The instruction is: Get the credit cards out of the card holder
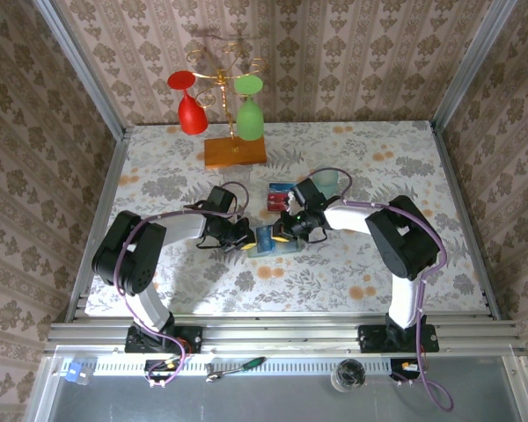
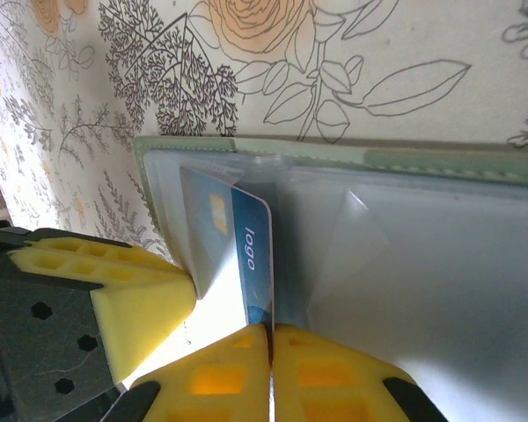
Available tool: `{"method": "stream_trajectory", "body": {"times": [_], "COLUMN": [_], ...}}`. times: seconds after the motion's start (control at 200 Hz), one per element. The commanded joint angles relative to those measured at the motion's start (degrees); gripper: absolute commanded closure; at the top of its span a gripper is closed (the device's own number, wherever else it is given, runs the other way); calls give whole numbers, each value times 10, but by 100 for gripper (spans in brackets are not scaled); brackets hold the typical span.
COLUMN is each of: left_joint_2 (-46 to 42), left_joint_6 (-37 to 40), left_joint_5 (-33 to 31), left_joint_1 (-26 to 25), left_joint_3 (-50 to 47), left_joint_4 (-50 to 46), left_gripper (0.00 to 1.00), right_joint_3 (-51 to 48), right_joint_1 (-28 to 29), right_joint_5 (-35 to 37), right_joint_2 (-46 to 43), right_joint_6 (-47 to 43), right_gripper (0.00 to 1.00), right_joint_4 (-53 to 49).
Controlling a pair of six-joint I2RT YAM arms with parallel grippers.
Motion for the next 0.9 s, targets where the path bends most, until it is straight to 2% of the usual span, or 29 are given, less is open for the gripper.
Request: {"method": "stream_trajectory", "body": {"times": [0.0,0.635,0.895], "left_joint_2": [17,20,31], "left_joint_6": [11,30,40], "left_joint_5": [-18,-28,-13], "left_joint_1": [1,11,13], "left_joint_3": [0,19,41], "left_joint_4": [-29,-48,-45], "left_gripper": [100,100,100], "right_joint_3": [-11,-10,-2], "right_joint_1": [-9,-32,-26], "right_joint_5": [8,43,19], "right_joint_2": [-22,-79,-58], "right_joint_6": [-12,-59,-56], "right_gripper": [93,96,99], "right_joint_4": [-25,-99,-87]}}
